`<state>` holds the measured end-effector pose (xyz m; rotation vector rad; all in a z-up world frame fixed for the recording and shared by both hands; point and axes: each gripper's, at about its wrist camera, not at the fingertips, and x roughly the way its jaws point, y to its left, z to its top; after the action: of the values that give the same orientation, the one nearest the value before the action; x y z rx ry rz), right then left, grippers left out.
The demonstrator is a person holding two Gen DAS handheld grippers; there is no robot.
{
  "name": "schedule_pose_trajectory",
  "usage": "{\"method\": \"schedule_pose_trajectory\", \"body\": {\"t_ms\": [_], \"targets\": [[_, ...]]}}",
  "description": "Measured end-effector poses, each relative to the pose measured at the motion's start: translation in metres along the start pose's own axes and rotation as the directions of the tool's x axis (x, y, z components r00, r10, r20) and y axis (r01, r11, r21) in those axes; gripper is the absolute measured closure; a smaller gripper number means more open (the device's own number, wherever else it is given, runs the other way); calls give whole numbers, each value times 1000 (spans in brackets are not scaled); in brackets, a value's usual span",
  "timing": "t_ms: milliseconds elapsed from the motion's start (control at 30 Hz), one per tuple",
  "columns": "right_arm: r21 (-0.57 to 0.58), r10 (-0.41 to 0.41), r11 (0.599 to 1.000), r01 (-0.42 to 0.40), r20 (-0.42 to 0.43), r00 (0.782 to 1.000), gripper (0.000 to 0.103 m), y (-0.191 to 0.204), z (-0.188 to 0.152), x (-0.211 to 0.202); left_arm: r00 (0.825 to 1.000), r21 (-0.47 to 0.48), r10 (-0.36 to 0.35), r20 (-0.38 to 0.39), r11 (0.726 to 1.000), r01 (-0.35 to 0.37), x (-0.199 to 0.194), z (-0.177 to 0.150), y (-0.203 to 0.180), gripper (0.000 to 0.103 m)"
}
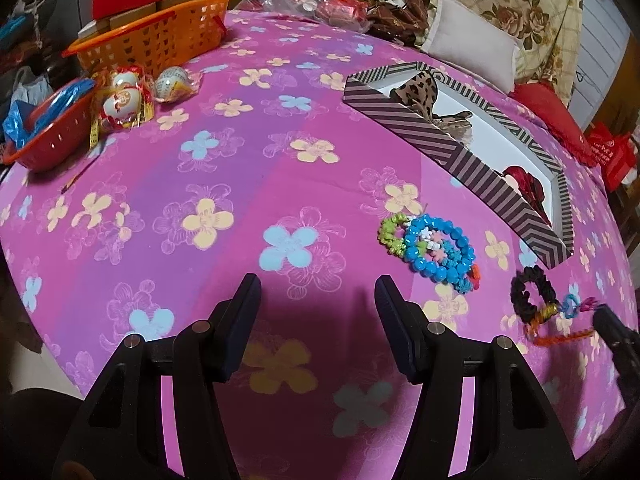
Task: Organize jewelry
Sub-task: 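Grasp the amber bead bracelet with right tool while left grasps blue beaded bracelet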
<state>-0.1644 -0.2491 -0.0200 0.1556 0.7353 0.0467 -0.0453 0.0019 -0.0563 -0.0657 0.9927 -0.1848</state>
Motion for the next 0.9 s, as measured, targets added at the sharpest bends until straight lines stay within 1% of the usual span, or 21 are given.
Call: {"method": "schedule_pose_trajectory", "body": {"t_ms": [100,233,300,467,533,600,633,667,733,800,900], "targets": [[13,24,1000,-24,19,1000,94,0,2,-11,1000,-17,-24,-5,1000,24,0,0,2,44],[16,32,999,-32,34,999,94,-3,3,-20,998,-41,-67,-15,997,66,2,2,3,44],[28,34,999,-35,26,999,94,-6,1,-18,993,-59,-109,-38,993,106,5,4,1,44],[45,36,998,-37,9,999,94,-14,-2,-15,984,-82,-165,-60,984,160,10,16,-10,44],[51,37,998,-37,6,999,94,-17,-2,-15,983,-78,-170,-63,983,165,12,22,-15,44],[60,40,997,-40,2,999,94,-20,-3,-14,984,-50,-161,-75,986,157,17,28,-24,45],[64,41,997,-41,-1,999,94,-22,-3,-13,984,-40,-158,-80,987,155,19,30,-26,47],[67,43,997,-42,-4,999,94,-23,-3,-12,983,-25,-155,-96,988,153,23,32,-31,52],[71,45,996,-45,-7,999,94,-24,-3,-11,980,-16,-156,-125,988,155,31,35,-35,55],[70,48,996,-47,-13,999,94,-24,-4,-9,975,-17,-160,-153,987,159,38,38,-37,56],[67,53,996,-52,-21,998,94,-23,-4,-6,975,-9,-147,-166,989,147,45,43,-41,56]]}}
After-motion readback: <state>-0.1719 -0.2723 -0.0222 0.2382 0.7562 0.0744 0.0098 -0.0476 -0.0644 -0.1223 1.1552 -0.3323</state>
